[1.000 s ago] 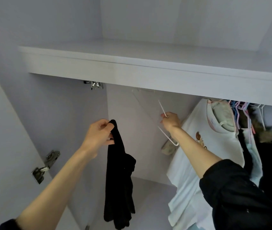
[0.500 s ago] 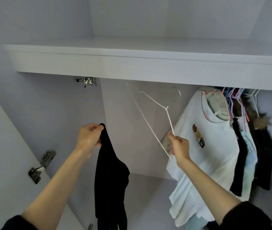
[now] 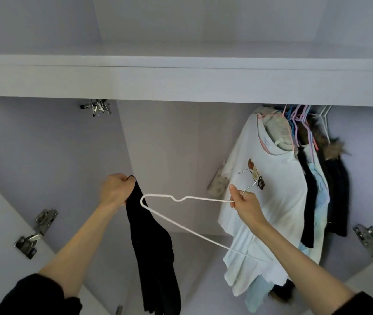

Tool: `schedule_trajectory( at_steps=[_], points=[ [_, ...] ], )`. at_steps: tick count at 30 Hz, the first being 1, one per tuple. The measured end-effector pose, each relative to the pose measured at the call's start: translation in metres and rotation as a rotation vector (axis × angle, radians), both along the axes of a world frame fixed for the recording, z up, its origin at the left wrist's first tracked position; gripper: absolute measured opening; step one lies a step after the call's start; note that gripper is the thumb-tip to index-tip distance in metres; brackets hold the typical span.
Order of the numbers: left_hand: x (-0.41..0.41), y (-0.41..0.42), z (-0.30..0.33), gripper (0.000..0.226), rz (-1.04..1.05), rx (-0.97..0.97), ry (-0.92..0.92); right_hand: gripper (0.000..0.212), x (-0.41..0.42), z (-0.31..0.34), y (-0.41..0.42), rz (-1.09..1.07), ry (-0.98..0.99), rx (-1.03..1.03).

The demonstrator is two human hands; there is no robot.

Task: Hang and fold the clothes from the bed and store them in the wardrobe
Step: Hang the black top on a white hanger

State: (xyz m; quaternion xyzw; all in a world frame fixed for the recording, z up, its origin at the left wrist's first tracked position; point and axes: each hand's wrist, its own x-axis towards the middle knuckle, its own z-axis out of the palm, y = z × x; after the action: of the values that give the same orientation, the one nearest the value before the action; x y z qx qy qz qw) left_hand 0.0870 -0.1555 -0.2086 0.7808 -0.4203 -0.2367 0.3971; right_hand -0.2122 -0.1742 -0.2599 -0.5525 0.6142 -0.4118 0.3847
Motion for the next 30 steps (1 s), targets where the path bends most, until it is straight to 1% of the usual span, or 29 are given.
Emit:
schedule_trajectory(
  at_steps=[3,7,11,14,17,19,21,22,23,24,26,28,30],
  points=[
    [-0.007,0.001,-0.005,0.026,-0.052,0.044,-0.093,0.053,0.002,0.004,0.002,0.04,0.081,-0.033],
    [-0.016,0.003,-0.008,0.028,-0.103,0.075,-0.234,0.054,0.002,0.005,0.004,0.013,0.201,-0.072],
    [-0.026,0.006,-0.005,0.027,-0.121,0.058,-0.298,0.055,-0.003,0.011,0.004,-0.007,0.337,-0.069],
    [-0.042,0.009,-0.002,0.033,-0.147,0.046,-0.325,0.057,0.004,0.018,0.006,-0.009,0.401,-0.103],
    [-0.058,0.009,0.006,0.028,-0.154,0.003,-0.336,0.055,0.021,0.029,0.01,-0.05,0.548,-0.164],
    [-0.067,0.007,0.015,0.025,-0.169,-0.068,-0.319,0.053,0.033,0.033,0.013,-0.087,0.663,-0.246],
    [-0.076,0.005,0.026,0.026,-0.204,-0.164,-0.27,0.05,0.048,0.033,0.02,-0.056,0.767,-0.347],
    [-0.082,0.004,0.032,0.027,-0.221,-0.212,-0.236,0.05,0.055,0.032,0.024,-0.032,0.787,-0.381],
    [-0.087,0.004,0.038,0.027,-0.237,-0.254,-0.2,0.05,0.061,0.03,0.027,-0.013,0.762,-0.393],
    [-0.09,0.005,0.042,0.026,-0.249,-0.288,-0.169,0.05,0.066,0.03,0.028,-0.005,0.688,-0.386],
    [-0.094,0.009,0.045,0.022,-0.308,-0.296,-0.19,0.052,0.071,0.035,0.026,-0.052,0.441,-0.334],
    [-0.093,0.016,0.038,0.017,-0.45,-0.243,-0.353,0.055,0.069,0.043,0.021,-0.105,0.241,-0.26],
    [-0.091,0.022,0.029,0.018,-0.562,-0.217,-0.617,0.06,0.064,0.05,0.018,-0.103,0.17,-0.288]
  ],
)
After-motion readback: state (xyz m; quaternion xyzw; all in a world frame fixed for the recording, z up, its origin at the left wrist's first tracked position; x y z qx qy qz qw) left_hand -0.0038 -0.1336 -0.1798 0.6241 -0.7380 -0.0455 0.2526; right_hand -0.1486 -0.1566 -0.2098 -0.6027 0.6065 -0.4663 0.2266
